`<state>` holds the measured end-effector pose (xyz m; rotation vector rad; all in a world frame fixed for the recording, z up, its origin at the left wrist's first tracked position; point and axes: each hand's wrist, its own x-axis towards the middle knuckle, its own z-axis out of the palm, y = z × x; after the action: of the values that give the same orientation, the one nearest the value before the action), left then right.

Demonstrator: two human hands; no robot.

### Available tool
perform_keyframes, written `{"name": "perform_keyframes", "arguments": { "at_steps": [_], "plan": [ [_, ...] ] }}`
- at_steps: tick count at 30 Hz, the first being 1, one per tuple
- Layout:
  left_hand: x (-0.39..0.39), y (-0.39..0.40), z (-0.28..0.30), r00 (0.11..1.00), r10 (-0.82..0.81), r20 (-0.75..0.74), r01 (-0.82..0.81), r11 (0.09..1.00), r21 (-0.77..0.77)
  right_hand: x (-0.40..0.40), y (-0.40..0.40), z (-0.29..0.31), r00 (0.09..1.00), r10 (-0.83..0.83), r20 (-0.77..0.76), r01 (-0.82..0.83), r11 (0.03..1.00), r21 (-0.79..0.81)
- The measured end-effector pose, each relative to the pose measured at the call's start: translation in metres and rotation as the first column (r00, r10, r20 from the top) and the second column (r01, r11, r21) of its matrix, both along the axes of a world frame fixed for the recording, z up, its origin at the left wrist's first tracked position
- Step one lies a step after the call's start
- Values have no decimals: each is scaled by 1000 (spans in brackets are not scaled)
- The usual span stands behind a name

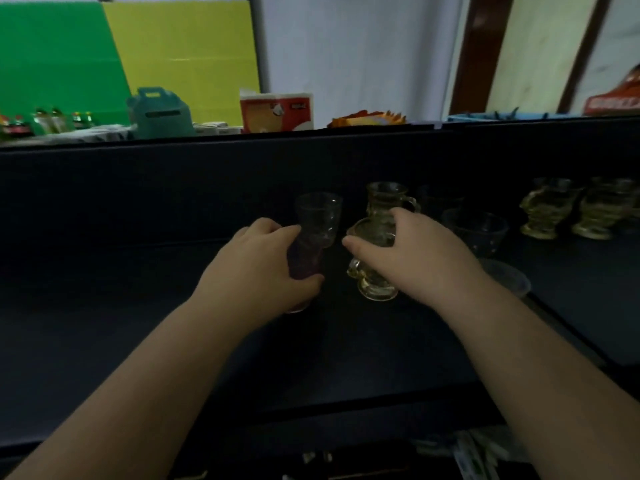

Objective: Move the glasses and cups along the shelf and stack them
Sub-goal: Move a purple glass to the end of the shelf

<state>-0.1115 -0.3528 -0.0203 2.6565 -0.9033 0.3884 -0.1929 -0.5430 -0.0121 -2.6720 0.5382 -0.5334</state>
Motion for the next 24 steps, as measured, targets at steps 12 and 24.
{"name": "perform_keyframes", "arguments": {
  "at_steps": [12, 24],
  "plan": [
    [-32, 29, -3, 993, -111, 32, 114, 986, -119, -8, 18, 2, 996, -67, 56, 35, 892, 451],
    [-77, -14, 12, 937, -323, 129, 344, 918, -197, -112, -14, 11, 950, -151, 273, -25, 834, 551]
  ]
}}
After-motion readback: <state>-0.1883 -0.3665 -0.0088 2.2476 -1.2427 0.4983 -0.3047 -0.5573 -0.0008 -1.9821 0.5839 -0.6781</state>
